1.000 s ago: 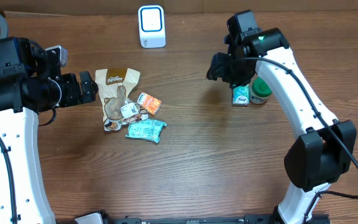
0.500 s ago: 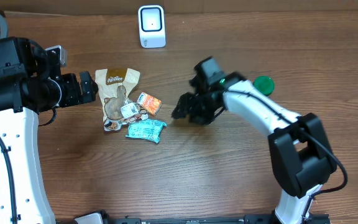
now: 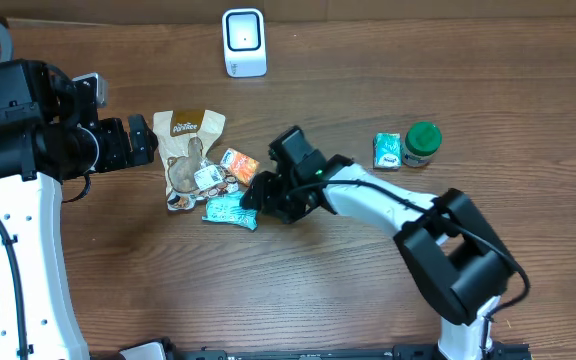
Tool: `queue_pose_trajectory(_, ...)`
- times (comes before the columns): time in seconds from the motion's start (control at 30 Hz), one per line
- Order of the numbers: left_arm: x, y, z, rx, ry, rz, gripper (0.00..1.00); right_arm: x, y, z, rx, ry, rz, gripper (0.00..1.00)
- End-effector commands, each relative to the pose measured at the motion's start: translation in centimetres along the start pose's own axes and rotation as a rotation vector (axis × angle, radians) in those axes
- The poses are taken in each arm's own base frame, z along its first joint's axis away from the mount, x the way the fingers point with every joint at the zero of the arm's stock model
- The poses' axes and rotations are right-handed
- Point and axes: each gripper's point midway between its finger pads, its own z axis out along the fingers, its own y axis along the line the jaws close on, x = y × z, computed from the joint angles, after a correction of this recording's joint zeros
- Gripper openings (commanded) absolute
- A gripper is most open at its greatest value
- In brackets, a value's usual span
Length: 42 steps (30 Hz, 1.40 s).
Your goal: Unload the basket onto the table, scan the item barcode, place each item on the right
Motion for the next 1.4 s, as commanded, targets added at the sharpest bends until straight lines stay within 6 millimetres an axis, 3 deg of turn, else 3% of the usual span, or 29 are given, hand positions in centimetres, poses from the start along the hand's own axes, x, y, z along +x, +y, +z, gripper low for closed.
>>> queue_pose_trajectory(0.0, -0.1, -0.5, -0.1, 0.017, -0.005, 0.0, 1.0, 0.3, -1.7, 1.8, 0.037, 0.012, 0.048, 0.52)
queue_pose_trajectory(0.1, -0.1, -0.5, -0.1, 0.017, -0.005, 0.0, 0.99, 0.4, -2.0, 2.0, 0.045, 0.013, 0.05, 0.45)
queue_pose_trajectory(0.3, -0.1, -0.5, -0.1, 0.017, -0.005, 0.0, 0.99, 0.5, -2.8, 1.9, 0.074, 0.023, 0.031, 0.14)
queue_pose_trajectory(0.43, -0.1, -0.5, -0.1, 0.017, -0.005, 0.0, 1.0, 0.7, -2.8, 1.2, 0.062, 0.053, -0.004, 0.04)
queue_pose_trajectory(0.57, -0.1, -0.5, -0.1, 0.017, -0.005, 0.0, 1.0, -0.1, -2.7, -1.2, 0.068, 0.048, -0.079, 0.04)
queue_pose_trajectory(0.8, -0.1, -0.5, -0.1, 0.017, -0.005, 0.0, 0.99, -2.4, -3.1, -7.3, 0.068, -0.012, -0.253, 0.04)
queue_pose_trajectory(0.97, -0.1, -0.5, -0.1, 0.017, -0.005, 0.0, 1.0, -2.9, -4.1, -10.4, 0.028, -0.001, -0.248, 0.04)
queue_pose_trajectory(1.23, -0.1, -0.5, -0.1, 0.017, -0.005, 0.0, 0.99, -3.8, -3.9, -13.3, -0.095, -0.004, -0.246, 0.04)
queue_pose_trajectory(1.37, -0.1, -0.5, -0.1, 0.017, -0.005, 0.0, 1.0, -3.8, -2.8, -14.8, -0.111, -0.045, -0.279, 0.04)
